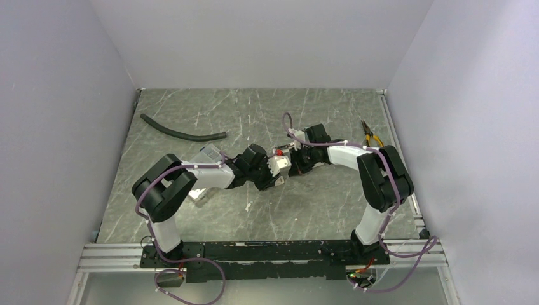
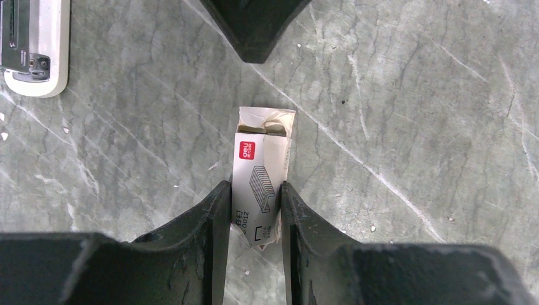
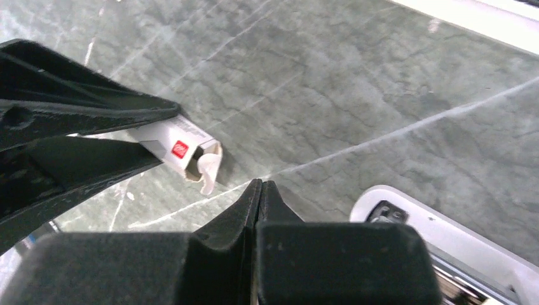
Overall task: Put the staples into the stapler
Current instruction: Open the staple box at the center of the board.
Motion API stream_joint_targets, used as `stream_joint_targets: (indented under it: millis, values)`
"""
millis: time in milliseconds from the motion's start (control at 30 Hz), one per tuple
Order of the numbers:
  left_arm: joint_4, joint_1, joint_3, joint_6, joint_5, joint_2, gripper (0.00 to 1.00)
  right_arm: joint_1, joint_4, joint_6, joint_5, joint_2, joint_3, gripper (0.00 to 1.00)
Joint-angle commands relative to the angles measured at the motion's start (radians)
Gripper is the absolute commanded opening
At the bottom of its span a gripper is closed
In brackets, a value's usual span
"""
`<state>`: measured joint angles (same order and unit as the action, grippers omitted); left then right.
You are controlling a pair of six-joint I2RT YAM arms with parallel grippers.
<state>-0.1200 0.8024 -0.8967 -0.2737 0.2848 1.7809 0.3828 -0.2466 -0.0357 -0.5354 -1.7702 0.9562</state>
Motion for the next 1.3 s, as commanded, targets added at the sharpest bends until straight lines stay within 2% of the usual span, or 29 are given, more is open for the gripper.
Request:
stream_joint_targets:
  millis: [0, 67, 133, 200, 367, 667, 1100, 1267]
  values:
    - [0.116, 0.004, 0.005, -0.015, -0.032, 0.002, 0.3, -0.002, 0.017, -0.019, -0.128, 0.045, -0.011, 0.05]
    - [0.114, 0.004, 0.003, -0.011, -0.029, 0.006, 0.31, -0.001, 0.028, -0.012, -0.169, 0.046, -0.012, 0.23]
    - [0.111, 0.004, 0.004, -0.007, -0.026, 0.011, 0.31, 0.002, 0.03, -0.007, -0.175, 0.034, -0.008, 0.32]
    - [0.111, 0.004, 0.003, -0.004, -0.024, 0.014, 0.31, 0.004, 0.031, -0.001, -0.184, 0.013, -0.005, 0.35]
    - [0.11, 0.004, 0.0, -0.001, -0.024, 0.018, 0.3, 0.022, 0.038, 0.005, -0.179, -0.032, 0.007, 0.36]
    - [0.112, 0.004, -0.005, 0.003, -0.018, 0.021, 0.3, 0.053, 0.032, -0.001, -0.153, -0.064, 0.015, 0.32]
    - [0.109, 0.004, 0.011, -0.009, -0.024, 0.022, 0.3, 0.051, 0.033, -0.022, -0.111, -0.046, 0.01, 0.02]
    - [0.115, 0.004, 0.016, -0.03, -0.031, 0.019, 0.29, 0.035, 0.027, -0.038, -0.112, -0.026, 0.004, 0.0]
